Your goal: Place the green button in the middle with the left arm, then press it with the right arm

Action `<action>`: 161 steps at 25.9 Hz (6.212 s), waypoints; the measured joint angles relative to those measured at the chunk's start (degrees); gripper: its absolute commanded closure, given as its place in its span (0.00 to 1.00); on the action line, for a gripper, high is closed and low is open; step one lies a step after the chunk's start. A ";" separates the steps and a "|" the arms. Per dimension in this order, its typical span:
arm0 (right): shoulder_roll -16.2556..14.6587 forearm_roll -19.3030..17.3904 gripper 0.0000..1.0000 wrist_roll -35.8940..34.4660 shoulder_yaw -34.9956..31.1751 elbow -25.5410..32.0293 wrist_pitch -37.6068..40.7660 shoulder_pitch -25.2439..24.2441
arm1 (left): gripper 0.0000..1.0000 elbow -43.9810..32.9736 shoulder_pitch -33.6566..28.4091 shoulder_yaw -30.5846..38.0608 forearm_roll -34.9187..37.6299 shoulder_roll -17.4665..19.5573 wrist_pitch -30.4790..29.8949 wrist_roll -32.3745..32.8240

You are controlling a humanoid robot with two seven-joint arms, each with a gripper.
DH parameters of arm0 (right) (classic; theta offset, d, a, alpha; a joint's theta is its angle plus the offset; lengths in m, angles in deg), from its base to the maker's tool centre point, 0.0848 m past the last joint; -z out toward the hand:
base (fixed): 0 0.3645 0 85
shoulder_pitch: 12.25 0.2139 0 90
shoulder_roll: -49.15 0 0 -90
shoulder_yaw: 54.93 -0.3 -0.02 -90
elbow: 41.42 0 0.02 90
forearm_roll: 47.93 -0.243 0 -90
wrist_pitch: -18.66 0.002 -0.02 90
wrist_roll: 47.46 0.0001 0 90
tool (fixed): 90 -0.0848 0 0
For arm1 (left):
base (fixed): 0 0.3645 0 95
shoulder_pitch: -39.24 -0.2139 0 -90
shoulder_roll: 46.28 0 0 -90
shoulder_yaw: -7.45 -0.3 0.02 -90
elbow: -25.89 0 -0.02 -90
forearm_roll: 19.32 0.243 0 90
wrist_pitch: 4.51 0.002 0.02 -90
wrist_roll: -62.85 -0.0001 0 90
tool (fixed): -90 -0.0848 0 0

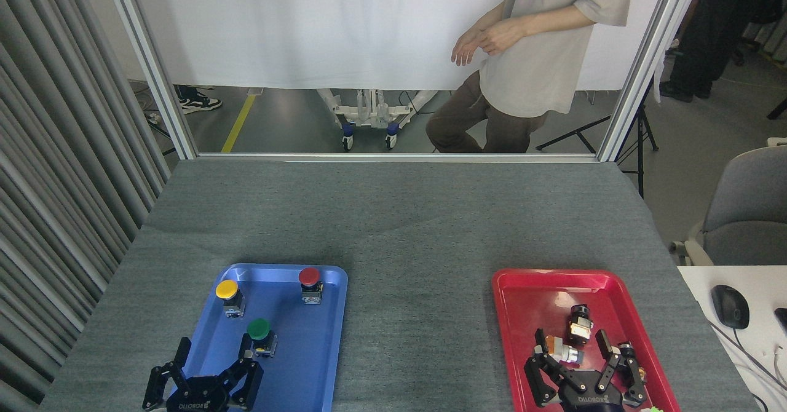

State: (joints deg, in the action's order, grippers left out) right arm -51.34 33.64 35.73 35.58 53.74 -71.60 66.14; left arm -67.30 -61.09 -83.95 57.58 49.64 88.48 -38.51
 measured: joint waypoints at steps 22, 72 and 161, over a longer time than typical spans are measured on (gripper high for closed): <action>0.10 -0.26 0.00 0.14 0.13 0.10 -0.57 0.03 | 0.01 5.10 1.62 -0.21 0.60 0.14 -2.25 1.85; -0.01 -0.35 0.00 0.12 0.41 0.02 -0.54 -0.16 | 1.00 27.80 15.37 -3.61 1.68 0.80 -13.23 3.23; 0.76 -0.40 0.19 0.80 5.12 -1.19 -1.87 2.01 | 0.01 3.27 3.32 -2.01 7.40 -4.50 0.18 2.34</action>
State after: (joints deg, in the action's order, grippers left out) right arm -50.58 33.24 36.53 40.70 52.56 -73.47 68.15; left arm -64.04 -57.77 -85.97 64.98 45.14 88.65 -36.17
